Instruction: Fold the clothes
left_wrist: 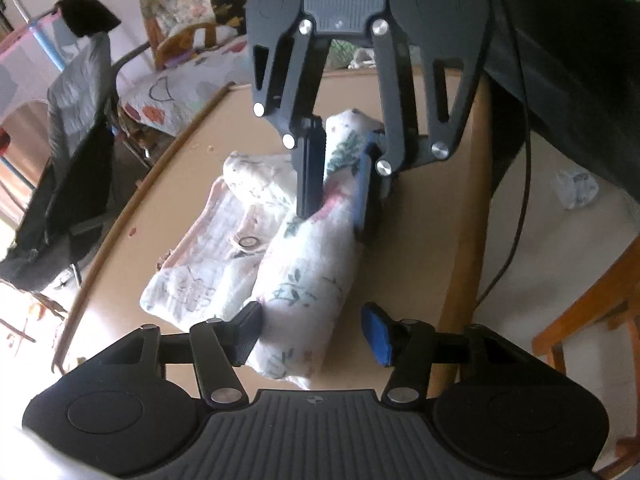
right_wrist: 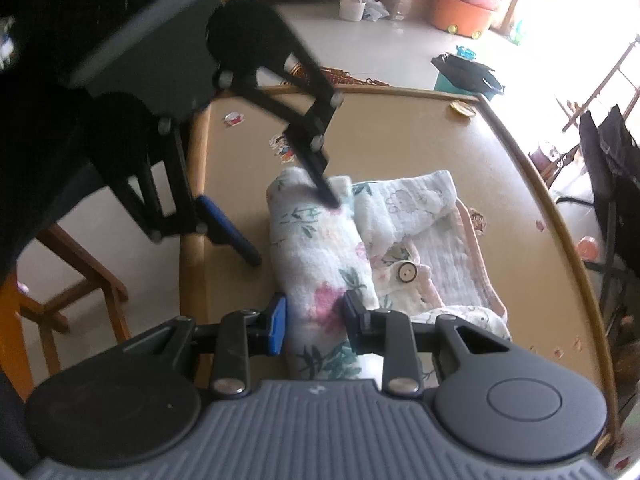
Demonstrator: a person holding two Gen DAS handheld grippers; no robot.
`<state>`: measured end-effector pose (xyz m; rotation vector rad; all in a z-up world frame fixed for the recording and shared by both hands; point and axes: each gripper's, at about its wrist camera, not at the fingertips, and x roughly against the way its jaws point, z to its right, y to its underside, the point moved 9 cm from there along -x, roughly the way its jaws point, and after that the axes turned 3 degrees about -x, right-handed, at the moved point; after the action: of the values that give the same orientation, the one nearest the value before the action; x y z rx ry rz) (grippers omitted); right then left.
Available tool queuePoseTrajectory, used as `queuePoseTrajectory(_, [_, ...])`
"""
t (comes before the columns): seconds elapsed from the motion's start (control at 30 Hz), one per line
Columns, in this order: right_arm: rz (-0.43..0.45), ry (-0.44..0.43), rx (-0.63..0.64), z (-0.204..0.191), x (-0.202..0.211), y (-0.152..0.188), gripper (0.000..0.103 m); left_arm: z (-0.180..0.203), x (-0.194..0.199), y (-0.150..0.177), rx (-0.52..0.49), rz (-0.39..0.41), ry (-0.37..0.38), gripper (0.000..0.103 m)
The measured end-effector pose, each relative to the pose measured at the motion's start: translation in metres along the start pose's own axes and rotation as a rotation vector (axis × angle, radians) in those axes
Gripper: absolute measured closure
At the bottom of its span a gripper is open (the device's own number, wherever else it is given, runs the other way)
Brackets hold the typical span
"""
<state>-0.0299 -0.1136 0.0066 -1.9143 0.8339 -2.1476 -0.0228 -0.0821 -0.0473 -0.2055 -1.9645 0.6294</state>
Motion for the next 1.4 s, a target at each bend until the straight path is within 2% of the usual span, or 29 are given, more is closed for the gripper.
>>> queuePoseTrajectory(0.07, [0.003, -0.016, -0.022, 0.003, 0.000, 0.000, 0.073, -0.007, -0.003, -0.001, 0.039, -0.008, 0.011, 0.065])
queuePoseTrajectory(0.17, [0.008, -0.022, -0.032, 0.004, 0.001, 0.000, 0.072, -0.013, -0.007, -0.001, 0.064, -0.019, 0.033, 0.071])
queuePoseTrajectory(0.33, [0.053, 0.056, 0.040, -0.007, 0.009, -0.001, 0.067, -0.021, -0.009, 0.000, 0.130, -0.033, 0.089, 0.073])
queuePoseTrajectory(0.47, [0.076, 0.159, 0.186, -0.029, 0.012, 0.001, 0.058, -0.023, -0.008, 0.001, 0.193, -0.030, 0.151, 0.073])
queuePoseTrajectory(0.57, [0.053, 0.220, 0.303, -0.043, 0.002, 0.005, 0.056, -0.024, -0.010, 0.002, 0.210, -0.035, 0.172, 0.073])
queuePoseTrajectory(0.67, [0.041, 0.274, 0.362, -0.046, -0.008, 0.006, 0.056, -0.023, -0.012, 0.004, 0.223, -0.040, 0.185, 0.073])
queuePoseTrajectory(0.73, [0.031, 0.270, 0.343, -0.043, -0.011, 0.003, 0.058, -0.024, -0.013, 0.003, 0.222, -0.042, 0.188, 0.073])
queuePoseTrajectory(0.83, [0.015, 0.259, 0.310, -0.039, -0.013, -0.001, 0.071, -0.025, -0.016, 0.001, 0.219, -0.045, 0.190, 0.073])
queuePoseTrajectory(0.9, [0.007, 0.233, 0.262, -0.035, -0.010, -0.003, 0.074, -0.028, -0.016, -0.001, 0.211, -0.042, 0.183, 0.073])
queuePoseTrajectory(0.97, [-0.005, 0.190, 0.201, -0.030, -0.007, -0.003, 0.078, -0.027, -0.015, -0.002, 0.200, -0.040, 0.171, 0.068])
queuePoseTrajectory(1.03, [-0.012, 0.151, 0.146, -0.025, -0.004, -0.005, 0.080, -0.023, -0.009, -0.003, 0.176, -0.031, 0.157, 0.066])
queuePoseTrajectory(1.1, [-0.014, 0.114, 0.091, -0.021, -0.001, -0.007, 0.081, -0.021, -0.003, -0.004, 0.125, -0.003, 0.094, 0.060])
queuePoseTrajectory(1.2, [-0.010, 0.051, -0.003, -0.013, 0.003, -0.008, 0.081, -0.015, 0.004, -0.004, 0.051, 0.029, 0.036, 0.059])
queuePoseTrajectory(1.4, [-0.011, -0.077, -0.126, 0.001, 0.005, -0.012, 0.081, -0.007, 0.015, -0.004, -0.043, 0.069, 0.002, 0.059])
